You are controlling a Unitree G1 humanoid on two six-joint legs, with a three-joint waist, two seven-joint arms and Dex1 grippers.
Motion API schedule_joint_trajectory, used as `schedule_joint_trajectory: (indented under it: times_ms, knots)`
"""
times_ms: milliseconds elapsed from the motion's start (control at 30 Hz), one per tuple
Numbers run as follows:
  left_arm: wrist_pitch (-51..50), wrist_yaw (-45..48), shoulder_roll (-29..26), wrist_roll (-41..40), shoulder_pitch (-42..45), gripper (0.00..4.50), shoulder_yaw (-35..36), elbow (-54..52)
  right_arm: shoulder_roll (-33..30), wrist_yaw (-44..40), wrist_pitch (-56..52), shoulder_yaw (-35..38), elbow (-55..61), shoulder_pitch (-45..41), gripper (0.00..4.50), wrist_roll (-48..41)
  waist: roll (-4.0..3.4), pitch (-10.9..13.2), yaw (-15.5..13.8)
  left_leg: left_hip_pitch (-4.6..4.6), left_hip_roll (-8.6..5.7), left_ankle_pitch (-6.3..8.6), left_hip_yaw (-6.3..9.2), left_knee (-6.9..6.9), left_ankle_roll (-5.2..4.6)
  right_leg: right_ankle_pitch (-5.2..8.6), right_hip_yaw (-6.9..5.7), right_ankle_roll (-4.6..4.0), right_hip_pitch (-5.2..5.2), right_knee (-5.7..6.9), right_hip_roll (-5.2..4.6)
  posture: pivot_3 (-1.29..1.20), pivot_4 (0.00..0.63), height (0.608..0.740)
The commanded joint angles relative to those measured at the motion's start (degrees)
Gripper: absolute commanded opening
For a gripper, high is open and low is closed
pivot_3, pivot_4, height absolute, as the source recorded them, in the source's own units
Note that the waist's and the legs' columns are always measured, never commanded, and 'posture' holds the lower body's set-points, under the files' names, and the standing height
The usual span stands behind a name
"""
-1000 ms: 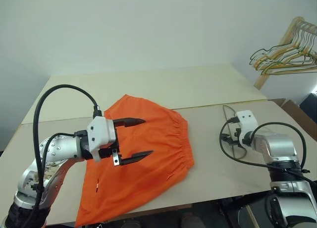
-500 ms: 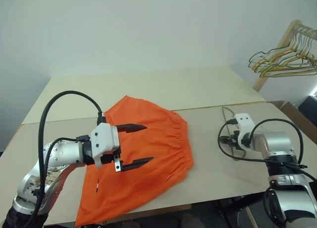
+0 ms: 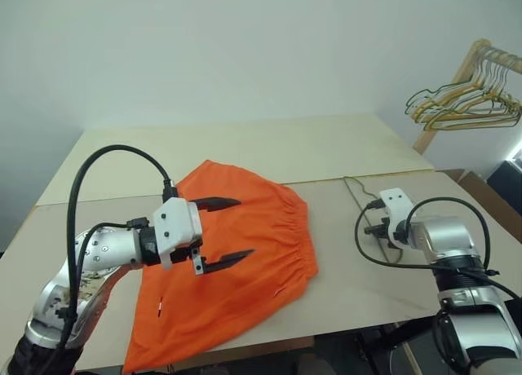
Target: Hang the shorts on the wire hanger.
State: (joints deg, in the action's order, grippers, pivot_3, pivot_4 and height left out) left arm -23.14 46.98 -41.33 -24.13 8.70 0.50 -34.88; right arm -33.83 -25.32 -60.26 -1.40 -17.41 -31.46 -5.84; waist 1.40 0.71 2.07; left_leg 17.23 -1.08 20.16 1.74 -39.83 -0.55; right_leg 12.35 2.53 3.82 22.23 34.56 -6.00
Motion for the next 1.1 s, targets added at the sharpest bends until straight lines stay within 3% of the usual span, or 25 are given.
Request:
schedule_joint_trajectory:
  times_ms: [33,100,200,267,433,600,933,1100]
  knots:
    - [-9.66,-12.03,7.0,0.18,4.53,4.5,-0.29,3.21,1.89,1.26,4.13,1.68,11.76,2.17,0.04,-0.86,-0.06,0.04,0.03,0.0,0.0,0.0,0.07,0.0,0.0,0.0,0.0,0.0,0.01,0.01,0.0,0.05,0.0,0.74]
    - [-15.47,-17.31,13.01,-4.07,6.4,4.5,2.09,4.51,2.01,0.95,7.36,1.82,19.98,4.55,0.04,-0.83,-0.22,0.13,-0.32,0.11,-0.02,0.0,0.4,-0.01,0.0,-0.01,0.03,0.03,0.14,0.05,-0.03,0.05,0.0,0.74]
    - [-21.29,-23.59,22.49,-12.58,9.02,4.5,6.02,5.92,2.44,-2.47,21.43,0.33,32.19,10.79,0.04,-1.18,-0.22,0.12,-0.84,0.63,-0.09,-0.05,0.59,-0.05,0.1,-0.04,0.03,0.06,0.76,0.45,-0.1,0.03,0.0,0.74]
    - [-23.45,-26.84,27.96,-18.61,11.26,4.5,8.28,6.27,5.1,-2.61,26.62,-0.03,36.48,12.99,0.04,-2.29,-0.21,0.12,-1.12,0.98,-0.1,-0.37,0.68,-0.1,0.67,-0.05,-0.03,0.05,1.11,0.43,-0.11,0.03,0.0,0.74]
    - [-25.75,-33.66,35.08,-26.93,16.56,4.5,11.97,9.2,12.61,2.48,33.61,-4.35,41.27,14.61,0.04,0.67,-0.2,0.12,-1.4,0.99,-0.21,-0.41,0.73,-0.14,0.75,-0.05,-0.02,0.04,1.09,0.32,-0.18,0.02,0.0,0.74]
    - [-25.36,-36.8,36.14,-29.73,19.96,4.5,13.57,12.65,17.33,4.46,40.13,-8.56,43.29,15.69,0.04,3.23,-0.2,0.12,-1.2,0.93,-0.23,-0.45,0.75,-0.09,0.81,-0.04,-0.05,0.01,1.05,0.31,-0.15,0.02,0.0,0.74]
    - [-23.99,-39.04,35.93,-34.65,22.79,4.5,15.01,15.82,17.27,2.82,47.74,-10.34,40.96,15.76,0.04,5.72,-0.2,0.12,-1.33,0.93,-0.27,-0.47,0.81,-0.09,0.84,-0.03,-0.09,0.0,0.99,0.23,-0.16,0.02,0.0,0.74]
    - [-22.64,-38.38,35.82,-35.54,25.6,2.95,15.07,17.63,16.76,2.34,49.51,-10.97,40.46,16.84,0.0,6.71,-0.2,0.12,-1.34,0.93,-0.28,-0.47,0.82,-0.09,0.84,-0.04,-0.09,0.0,0.99,0.22,-0.16,0.03,0.0,0.74]
